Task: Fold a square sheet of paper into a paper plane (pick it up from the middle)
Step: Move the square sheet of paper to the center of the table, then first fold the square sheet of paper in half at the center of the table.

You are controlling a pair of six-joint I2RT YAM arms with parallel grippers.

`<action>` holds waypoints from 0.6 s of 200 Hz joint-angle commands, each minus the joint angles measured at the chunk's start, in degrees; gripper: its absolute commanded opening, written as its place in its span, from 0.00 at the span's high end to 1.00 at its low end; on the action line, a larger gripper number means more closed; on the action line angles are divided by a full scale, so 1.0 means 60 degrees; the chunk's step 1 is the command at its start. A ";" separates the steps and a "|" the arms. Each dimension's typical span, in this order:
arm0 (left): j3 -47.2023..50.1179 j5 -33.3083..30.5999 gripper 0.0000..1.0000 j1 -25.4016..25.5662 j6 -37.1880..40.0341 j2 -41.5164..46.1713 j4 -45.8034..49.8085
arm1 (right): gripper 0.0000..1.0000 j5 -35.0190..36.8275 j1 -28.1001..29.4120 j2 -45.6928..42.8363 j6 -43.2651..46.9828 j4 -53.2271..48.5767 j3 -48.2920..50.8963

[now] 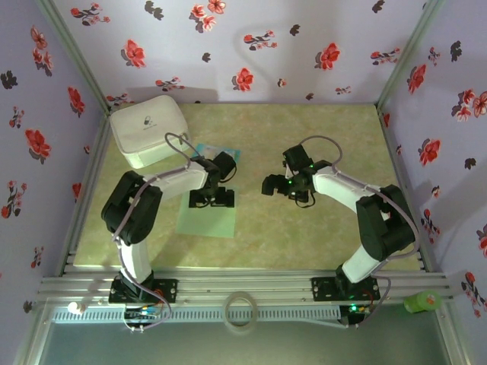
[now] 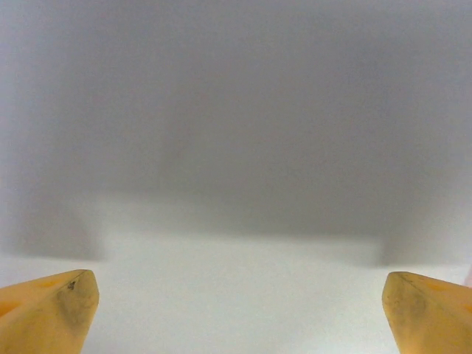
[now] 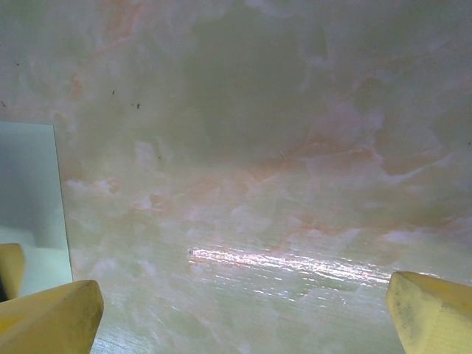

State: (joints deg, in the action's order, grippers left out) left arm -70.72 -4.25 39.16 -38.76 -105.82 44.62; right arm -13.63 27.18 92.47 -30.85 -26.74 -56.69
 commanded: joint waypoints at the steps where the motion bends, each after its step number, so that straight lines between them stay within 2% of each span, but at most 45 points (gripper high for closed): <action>1: 0.0213 0.0014 0.00 -0.0374 0.0585 0.0672 0.0173 | 0.01 -0.0077 0.0071 -0.0197 -0.0017 -0.0056 -0.0233; 54: 0.0446 0.0752 0.01 -0.0592 0.1311 0.0363 0.0017 | 0.01 -0.0318 0.0321 -0.0164 -0.0133 0.0245 -0.0283; 120: 0.0476 0.0619 0.01 -0.0581 0.1407 -0.0259 -0.0142 | 0.01 -0.0165 0.0804 -0.0002 -0.0027 0.0209 -0.0526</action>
State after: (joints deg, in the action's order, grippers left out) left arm -68.40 -0.80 35.62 -31.86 -105.58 43.53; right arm -14.63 31.22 92.47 -31.07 -25.56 -57.87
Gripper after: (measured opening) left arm 0.987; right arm 0.993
